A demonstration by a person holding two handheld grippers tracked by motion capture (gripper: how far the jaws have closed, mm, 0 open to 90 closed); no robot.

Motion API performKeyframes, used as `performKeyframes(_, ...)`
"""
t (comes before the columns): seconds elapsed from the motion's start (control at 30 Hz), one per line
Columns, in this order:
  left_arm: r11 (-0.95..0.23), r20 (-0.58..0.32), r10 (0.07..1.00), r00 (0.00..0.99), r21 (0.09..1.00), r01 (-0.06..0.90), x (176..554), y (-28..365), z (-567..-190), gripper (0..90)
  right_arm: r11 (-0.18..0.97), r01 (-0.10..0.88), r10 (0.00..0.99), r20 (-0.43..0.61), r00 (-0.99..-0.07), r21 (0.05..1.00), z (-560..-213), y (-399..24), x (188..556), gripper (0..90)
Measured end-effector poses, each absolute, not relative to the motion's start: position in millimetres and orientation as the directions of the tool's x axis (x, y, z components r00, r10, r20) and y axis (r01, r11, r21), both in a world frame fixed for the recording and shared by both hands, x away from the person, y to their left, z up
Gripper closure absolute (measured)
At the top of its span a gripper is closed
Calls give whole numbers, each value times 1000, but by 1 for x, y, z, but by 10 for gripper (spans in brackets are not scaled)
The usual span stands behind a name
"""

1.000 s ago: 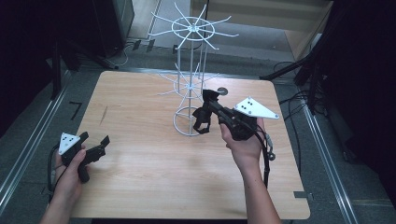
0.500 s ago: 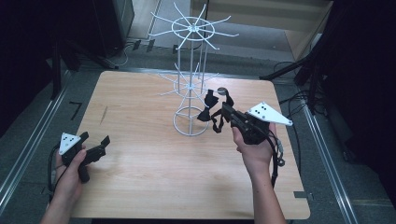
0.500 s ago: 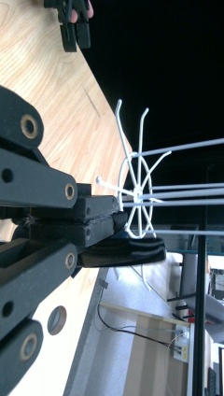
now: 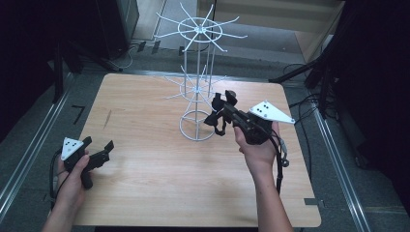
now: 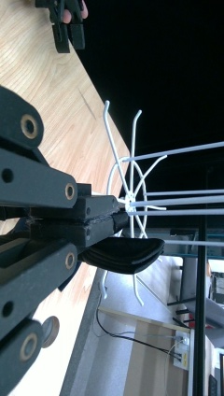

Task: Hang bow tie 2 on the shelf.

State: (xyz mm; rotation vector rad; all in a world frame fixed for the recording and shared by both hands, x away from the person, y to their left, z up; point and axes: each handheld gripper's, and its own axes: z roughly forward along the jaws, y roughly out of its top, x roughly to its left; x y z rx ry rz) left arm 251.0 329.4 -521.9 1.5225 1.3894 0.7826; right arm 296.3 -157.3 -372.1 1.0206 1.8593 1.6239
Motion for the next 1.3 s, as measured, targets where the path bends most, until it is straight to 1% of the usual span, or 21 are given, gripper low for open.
performKeyframes(0.5,40,-116,979,166,913,407,251,329,-522,141,41,220,762,112,-638,975,-366,-140,301,900)
performKeyframes(1.3,41,-118,979,167,913,406,251,329,-522,141,46,214,738,111,-666,976,-364,-134,298,900)
